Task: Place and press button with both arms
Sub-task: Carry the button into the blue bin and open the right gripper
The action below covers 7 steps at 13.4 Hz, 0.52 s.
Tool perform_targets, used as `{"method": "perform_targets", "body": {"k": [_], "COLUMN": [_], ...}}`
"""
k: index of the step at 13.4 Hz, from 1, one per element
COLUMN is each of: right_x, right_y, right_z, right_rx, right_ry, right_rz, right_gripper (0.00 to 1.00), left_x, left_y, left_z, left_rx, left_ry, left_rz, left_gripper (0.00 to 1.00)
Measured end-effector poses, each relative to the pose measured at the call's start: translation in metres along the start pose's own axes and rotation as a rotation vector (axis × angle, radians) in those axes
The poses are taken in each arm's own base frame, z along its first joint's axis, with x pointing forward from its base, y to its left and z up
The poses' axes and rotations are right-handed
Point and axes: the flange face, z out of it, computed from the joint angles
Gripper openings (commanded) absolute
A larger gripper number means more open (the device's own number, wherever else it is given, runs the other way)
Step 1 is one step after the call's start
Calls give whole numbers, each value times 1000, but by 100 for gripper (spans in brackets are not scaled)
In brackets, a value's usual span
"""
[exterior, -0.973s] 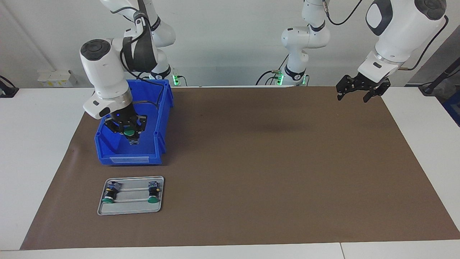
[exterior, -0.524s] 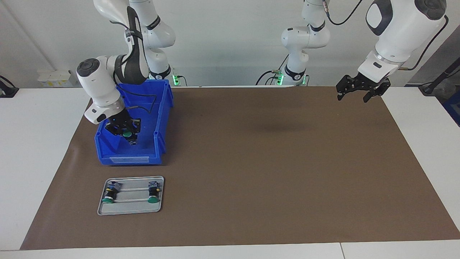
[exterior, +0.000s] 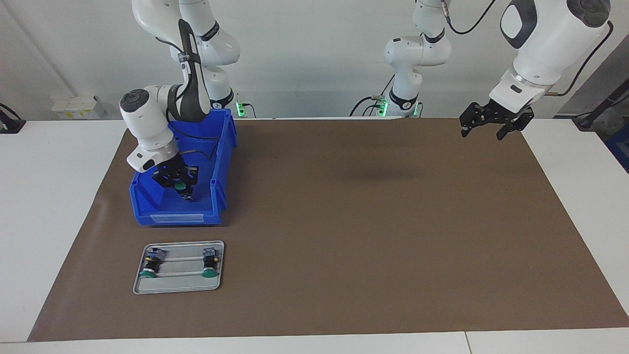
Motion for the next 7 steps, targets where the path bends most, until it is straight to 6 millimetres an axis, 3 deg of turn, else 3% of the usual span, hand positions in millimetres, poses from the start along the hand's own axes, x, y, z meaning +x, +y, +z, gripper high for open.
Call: {"method": "perform_targets", "body": {"k": [3, 5, 7], "right_x": [9, 28, 49], "right_y": [0, 0, 0], "right_z": [-8, -31, -68], "right_rx": [-3, -2, 10], "right_ry": [25, 47, 23], "right_rz": [3, 8, 49], "right_gripper": [100, 100, 100], "left_x": [0, 0, 0], "left_y": [0, 0, 0], "left_z": [0, 0, 0], "left_rx": [0, 0, 0], "left_ry": [0, 0, 0], "left_rz": [0, 0, 0], "left_gripper": [100, 100, 100]}}
